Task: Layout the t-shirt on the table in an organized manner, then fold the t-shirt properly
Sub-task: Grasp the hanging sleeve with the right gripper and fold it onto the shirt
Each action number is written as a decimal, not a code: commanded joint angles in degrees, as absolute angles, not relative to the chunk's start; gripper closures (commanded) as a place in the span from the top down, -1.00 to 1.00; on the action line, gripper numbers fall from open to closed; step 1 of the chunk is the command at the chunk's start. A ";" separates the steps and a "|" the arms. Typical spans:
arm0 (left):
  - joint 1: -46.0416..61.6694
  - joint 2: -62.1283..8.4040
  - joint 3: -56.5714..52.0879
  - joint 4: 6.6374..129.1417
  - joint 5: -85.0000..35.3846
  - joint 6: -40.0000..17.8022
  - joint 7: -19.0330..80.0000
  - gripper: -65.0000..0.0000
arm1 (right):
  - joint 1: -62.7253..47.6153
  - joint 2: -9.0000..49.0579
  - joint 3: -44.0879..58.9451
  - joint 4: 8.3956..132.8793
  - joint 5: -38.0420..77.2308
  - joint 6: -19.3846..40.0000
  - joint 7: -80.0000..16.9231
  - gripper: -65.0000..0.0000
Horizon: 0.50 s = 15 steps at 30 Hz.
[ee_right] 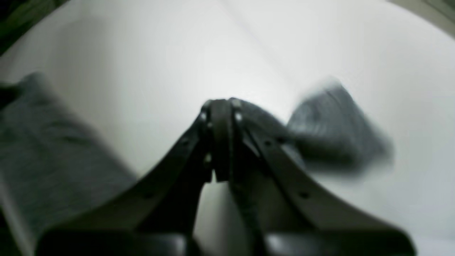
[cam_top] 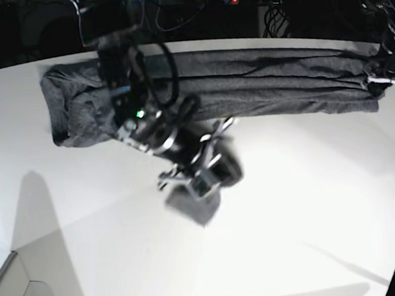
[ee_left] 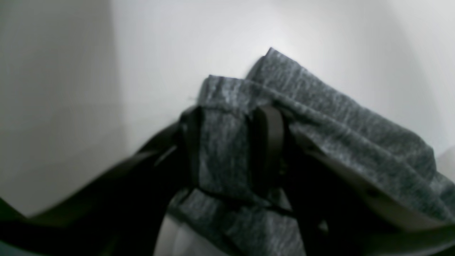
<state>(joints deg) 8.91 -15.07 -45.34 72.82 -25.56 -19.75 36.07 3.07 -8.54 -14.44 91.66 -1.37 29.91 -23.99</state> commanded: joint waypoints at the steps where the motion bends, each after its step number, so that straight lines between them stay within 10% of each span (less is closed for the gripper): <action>1: 9.01 -15.96 -45.58 74.42 -25.71 -19.91 36.26 -0.27 | 3.30 -9.00 -15.43 94.11 -0.31 30.02 -22.20 -1.00; 8: 9.45 -15.16 -45.93 79.69 -25.80 -19.91 36.35 -0.25 | 1.19 -9.00 -16.66 96.13 -0.40 30.02 -22.20 -1.00; 15: 9.45 -13.05 -50.51 84.53 -25.71 -19.91 39.69 0.38 | 0.48 -9.00 -16.75 96.31 -0.40 30.02 -22.20 -1.00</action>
